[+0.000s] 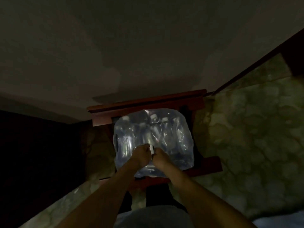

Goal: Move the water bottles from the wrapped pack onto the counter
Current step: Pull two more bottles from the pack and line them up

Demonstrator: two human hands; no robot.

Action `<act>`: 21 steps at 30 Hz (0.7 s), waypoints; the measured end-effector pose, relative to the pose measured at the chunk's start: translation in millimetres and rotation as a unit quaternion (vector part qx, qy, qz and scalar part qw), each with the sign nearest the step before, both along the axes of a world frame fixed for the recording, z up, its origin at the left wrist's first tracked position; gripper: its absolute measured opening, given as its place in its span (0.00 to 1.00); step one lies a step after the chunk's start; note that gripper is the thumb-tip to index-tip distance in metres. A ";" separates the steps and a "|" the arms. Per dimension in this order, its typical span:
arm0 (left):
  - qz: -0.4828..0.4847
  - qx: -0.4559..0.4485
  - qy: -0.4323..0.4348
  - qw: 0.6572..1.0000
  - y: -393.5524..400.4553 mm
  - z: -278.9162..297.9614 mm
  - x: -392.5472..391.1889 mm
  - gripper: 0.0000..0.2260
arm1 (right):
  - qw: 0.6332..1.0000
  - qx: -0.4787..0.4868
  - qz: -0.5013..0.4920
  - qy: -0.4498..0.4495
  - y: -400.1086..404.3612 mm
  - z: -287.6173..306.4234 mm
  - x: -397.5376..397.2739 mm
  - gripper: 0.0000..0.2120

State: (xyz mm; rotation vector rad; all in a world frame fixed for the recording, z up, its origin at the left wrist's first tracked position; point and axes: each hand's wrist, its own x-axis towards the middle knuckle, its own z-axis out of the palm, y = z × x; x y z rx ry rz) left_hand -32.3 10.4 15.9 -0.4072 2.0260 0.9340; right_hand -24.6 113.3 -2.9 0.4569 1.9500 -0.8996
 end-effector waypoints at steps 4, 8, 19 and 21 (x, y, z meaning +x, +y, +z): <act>0.011 -0.012 -0.042 0.999 13.5 -17.5 5.1 0.15 | 1.000 0.008 0.017 0.012 3.8 -13.6 12.9 0.23; 0.008 -0.002 -0.029 1.000 14.2 -29.4 17.1 0.14 | 0.989 0.064 0.081 0.107 2.6 -12.9 37.9 0.47; 0.074 -0.092 -0.064 0.991 16.5 -72.1 11.6 0.18 | 0.961 0.212 0.026 0.176 -5.7 -31.2 -17.1 0.37; 0.084 -0.119 -0.077 0.986 20.8 -80.1 14.2 0.16 | 0.965 0.223 0.022 0.136 -5.7 -37.3 -24.8 0.34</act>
